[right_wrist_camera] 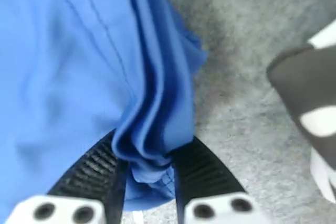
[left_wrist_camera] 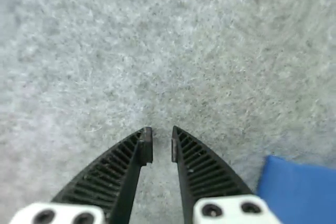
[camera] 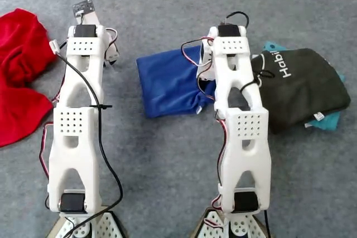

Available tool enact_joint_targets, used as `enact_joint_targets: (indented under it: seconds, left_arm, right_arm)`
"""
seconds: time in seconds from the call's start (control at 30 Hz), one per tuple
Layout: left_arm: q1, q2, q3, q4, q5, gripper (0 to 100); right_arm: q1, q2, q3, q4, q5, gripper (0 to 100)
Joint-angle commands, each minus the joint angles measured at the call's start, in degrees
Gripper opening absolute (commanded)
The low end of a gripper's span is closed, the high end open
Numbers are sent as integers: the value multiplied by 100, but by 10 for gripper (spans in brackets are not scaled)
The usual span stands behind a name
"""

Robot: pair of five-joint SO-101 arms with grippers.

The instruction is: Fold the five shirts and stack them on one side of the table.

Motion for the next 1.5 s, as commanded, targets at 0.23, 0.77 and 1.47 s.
enact_joint_targets:
  seconds: [0.23, 0.77, 1.47]
  left_arm:
    - [629, -53, -1508, 1099, 1064, 231]
    - [1165, -35, -145, 369, 1064, 235]
    - [1358, -26, 444, -826, 1037, 26]
  right_arm:
    - [176, 593, -637, -176, 633, 14]
    - [299, 646, -655, -176, 378, 15]
    - [114, 611, -646, -132, 563, 15]
